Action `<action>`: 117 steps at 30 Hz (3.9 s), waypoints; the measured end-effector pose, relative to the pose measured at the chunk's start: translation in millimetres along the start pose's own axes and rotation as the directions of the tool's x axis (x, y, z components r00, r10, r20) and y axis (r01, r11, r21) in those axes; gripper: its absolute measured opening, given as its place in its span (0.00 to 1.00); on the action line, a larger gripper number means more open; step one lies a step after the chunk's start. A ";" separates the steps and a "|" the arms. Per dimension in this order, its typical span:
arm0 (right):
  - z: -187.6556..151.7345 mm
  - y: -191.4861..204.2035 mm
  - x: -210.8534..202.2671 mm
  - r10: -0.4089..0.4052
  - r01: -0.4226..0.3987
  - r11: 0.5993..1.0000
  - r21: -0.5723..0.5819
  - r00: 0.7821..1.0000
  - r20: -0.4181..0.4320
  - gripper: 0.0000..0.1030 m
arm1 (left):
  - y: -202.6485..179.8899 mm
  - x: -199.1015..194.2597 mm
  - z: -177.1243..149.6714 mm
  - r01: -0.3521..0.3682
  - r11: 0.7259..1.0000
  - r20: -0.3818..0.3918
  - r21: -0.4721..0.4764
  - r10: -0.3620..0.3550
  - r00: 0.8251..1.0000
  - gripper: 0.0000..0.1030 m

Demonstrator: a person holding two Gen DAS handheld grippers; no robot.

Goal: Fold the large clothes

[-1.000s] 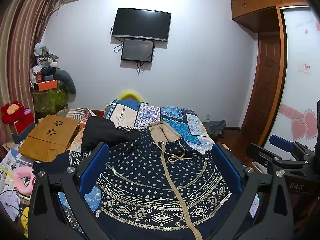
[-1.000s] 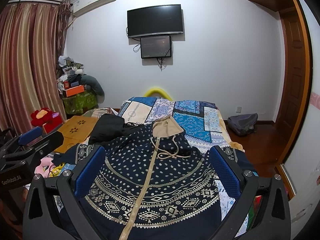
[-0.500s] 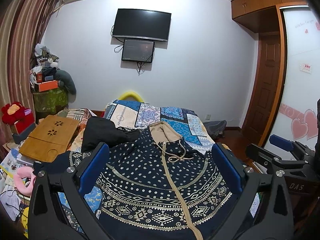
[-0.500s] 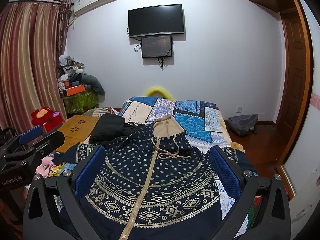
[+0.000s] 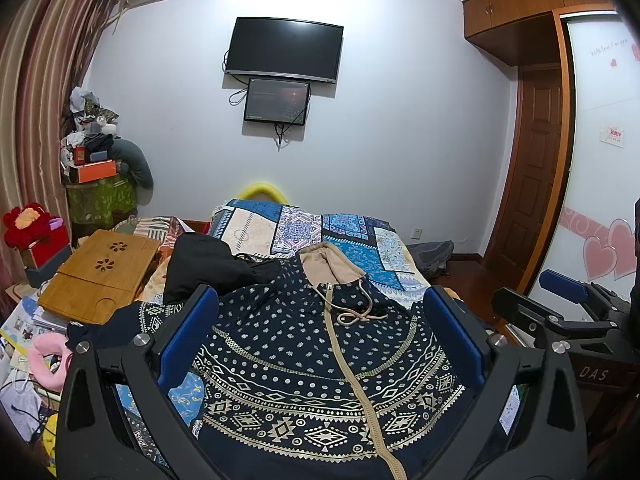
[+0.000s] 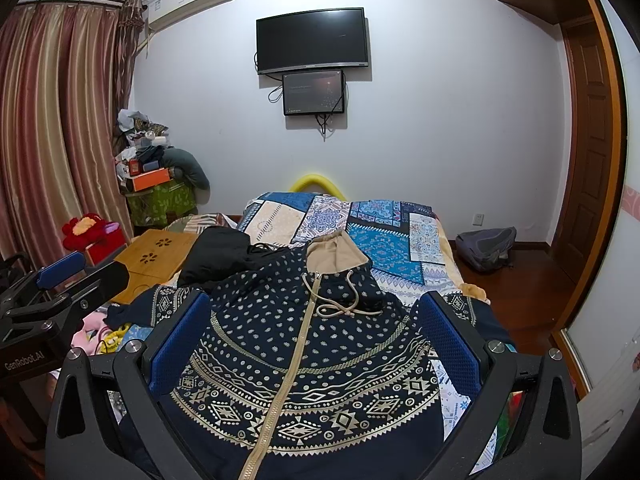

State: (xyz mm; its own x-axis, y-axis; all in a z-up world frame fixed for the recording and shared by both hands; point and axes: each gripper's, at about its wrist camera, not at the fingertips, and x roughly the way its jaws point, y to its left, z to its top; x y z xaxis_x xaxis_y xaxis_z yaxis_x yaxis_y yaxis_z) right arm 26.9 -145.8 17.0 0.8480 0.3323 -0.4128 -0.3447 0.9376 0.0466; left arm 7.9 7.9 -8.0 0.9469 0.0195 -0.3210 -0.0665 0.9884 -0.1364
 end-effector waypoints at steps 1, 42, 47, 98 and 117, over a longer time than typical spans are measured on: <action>0.1 0.4 0.0 0.000 0.000 1.000 0.000 1.000 -0.001 1.00 | -0.1 0.0 -0.1 0.000 1.000 0.000 0.000 0.000 1.000 1.00; 11.5 -12.2 118.4 -0.070 0.058 0.994 -0.096 0.990 -0.127 1.00 | 169.5 128.8 10.3 -0.240 0.964 -0.167 -0.114 0.220 0.961 1.00; 1.9 -16.8 164.6 -0.090 0.065 0.992 -0.112 0.969 -0.229 1.00 | 246.2 175.1 -28.5 -0.323 0.913 -0.354 -0.249 0.224 0.908 1.00; -16.3 -69.6 183.0 -0.076 0.064 0.997 -0.047 0.934 -0.349 1.00 | 43.1 299.0 -121.0 0.034 0.999 -0.709 -0.006 -0.028 0.705 0.12; -22.9 -50.7 191.3 -0.072 0.045 0.996 -0.079 0.927 -0.369 1.00 | 234.3 212.7 -100.6 -0.357 0.867 -0.611 -0.347 0.080 0.788 0.66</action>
State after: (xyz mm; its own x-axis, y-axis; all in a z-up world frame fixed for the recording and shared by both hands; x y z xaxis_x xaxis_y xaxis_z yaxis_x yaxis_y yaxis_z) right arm 197.4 -132.1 -85.2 0.6617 0.2029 -0.7218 -0.3369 0.9405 -0.0445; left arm 162.0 228.5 -202.5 0.5485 0.0024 -0.8362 -0.5048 0.7981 -0.3289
